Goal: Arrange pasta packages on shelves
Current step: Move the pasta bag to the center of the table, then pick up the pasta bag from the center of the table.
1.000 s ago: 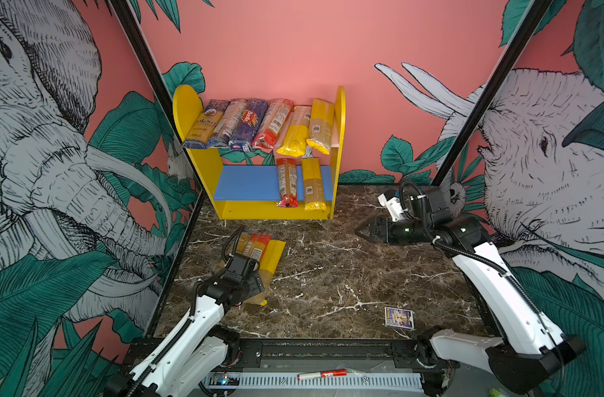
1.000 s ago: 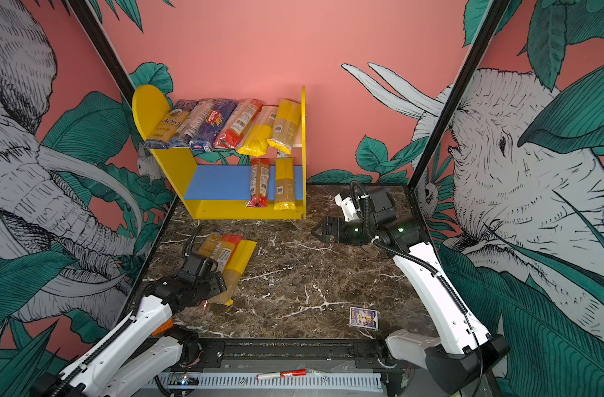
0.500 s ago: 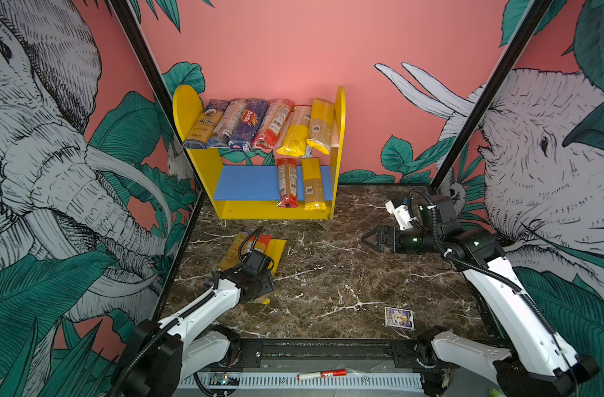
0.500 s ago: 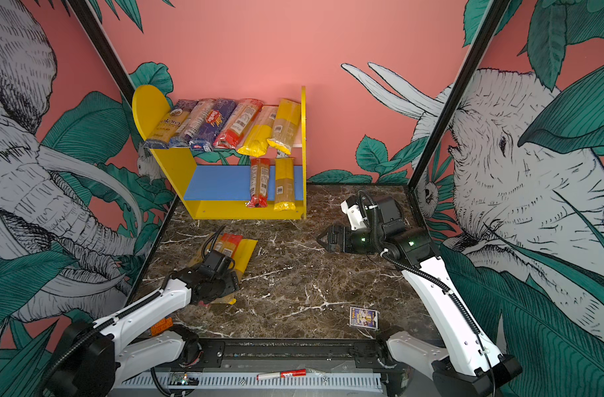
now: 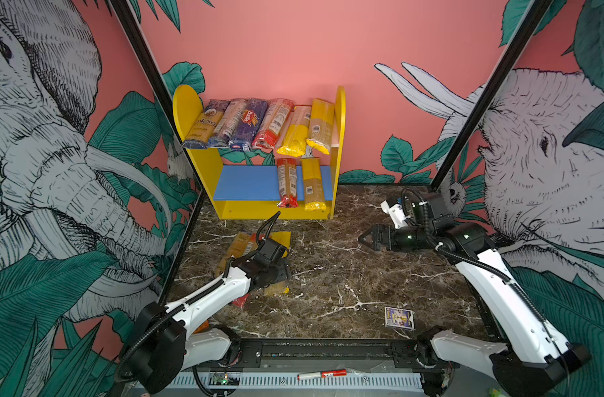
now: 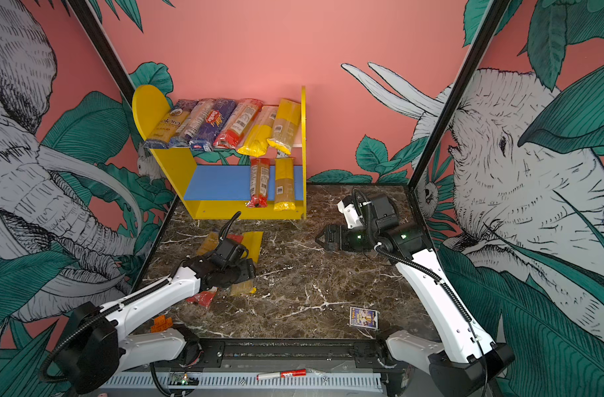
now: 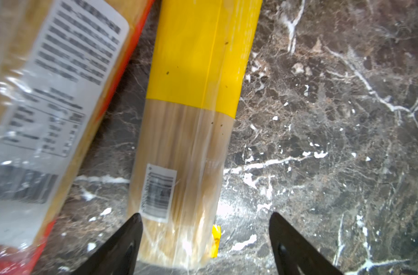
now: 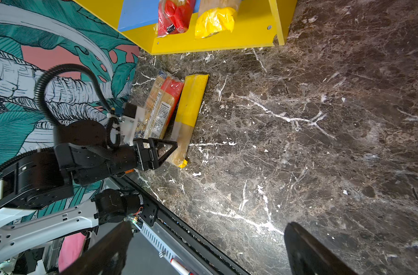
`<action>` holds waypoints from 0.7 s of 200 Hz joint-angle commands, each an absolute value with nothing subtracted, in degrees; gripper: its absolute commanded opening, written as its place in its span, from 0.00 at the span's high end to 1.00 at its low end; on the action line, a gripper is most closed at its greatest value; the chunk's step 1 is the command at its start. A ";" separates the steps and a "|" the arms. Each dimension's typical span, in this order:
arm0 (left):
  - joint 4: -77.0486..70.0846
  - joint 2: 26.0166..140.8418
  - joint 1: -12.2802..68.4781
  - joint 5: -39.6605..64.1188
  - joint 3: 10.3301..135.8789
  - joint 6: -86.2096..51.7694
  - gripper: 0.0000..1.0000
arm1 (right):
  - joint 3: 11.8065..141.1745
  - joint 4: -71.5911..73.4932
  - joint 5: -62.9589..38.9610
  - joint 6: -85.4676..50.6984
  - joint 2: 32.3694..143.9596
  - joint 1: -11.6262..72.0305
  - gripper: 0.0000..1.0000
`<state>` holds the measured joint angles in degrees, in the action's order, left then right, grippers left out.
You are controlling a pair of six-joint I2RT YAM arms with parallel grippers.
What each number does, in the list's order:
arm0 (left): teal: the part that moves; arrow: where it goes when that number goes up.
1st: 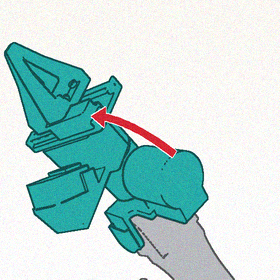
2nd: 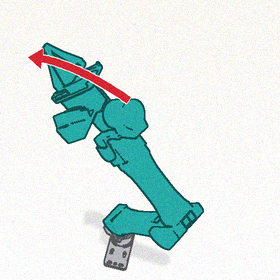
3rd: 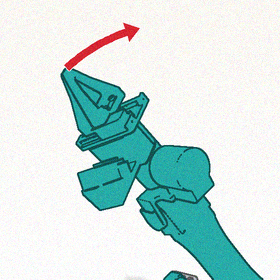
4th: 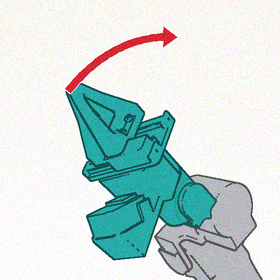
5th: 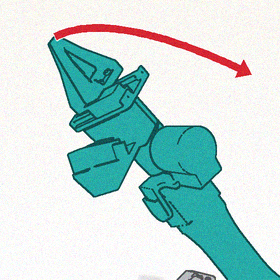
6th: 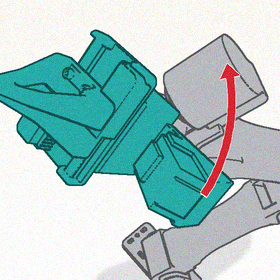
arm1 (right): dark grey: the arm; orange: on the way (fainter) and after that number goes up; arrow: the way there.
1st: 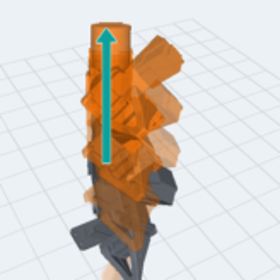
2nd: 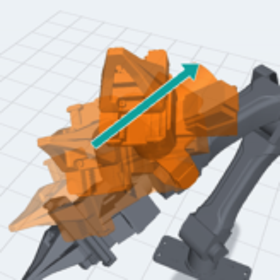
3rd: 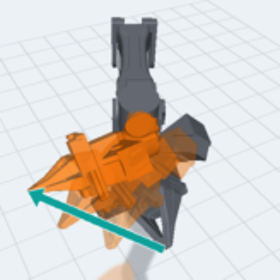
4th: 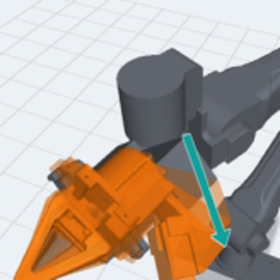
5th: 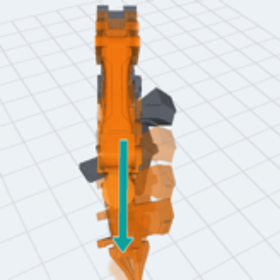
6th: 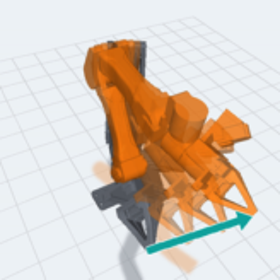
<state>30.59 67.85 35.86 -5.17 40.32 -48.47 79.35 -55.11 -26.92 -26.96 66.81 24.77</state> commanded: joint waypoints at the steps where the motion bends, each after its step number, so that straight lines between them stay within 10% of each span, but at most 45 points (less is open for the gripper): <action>1: 34.56 67.97 35.89 -5.59 41.07 -47.72 0.15 | 81.25 -54.24 -27.65 -24.64 67.78 24.90 0.01; 140: 23.03 81.70 35.95 -4.50 39.71 -41.92 0.01 | 82.35 -56.77 -27.52 -21.96 67.01 22.86 0.01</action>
<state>24.40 80.44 35.86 -4.89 40.80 -42.37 82.26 -55.72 -27.64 -22.85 68.55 23.29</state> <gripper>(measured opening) 0.992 0.989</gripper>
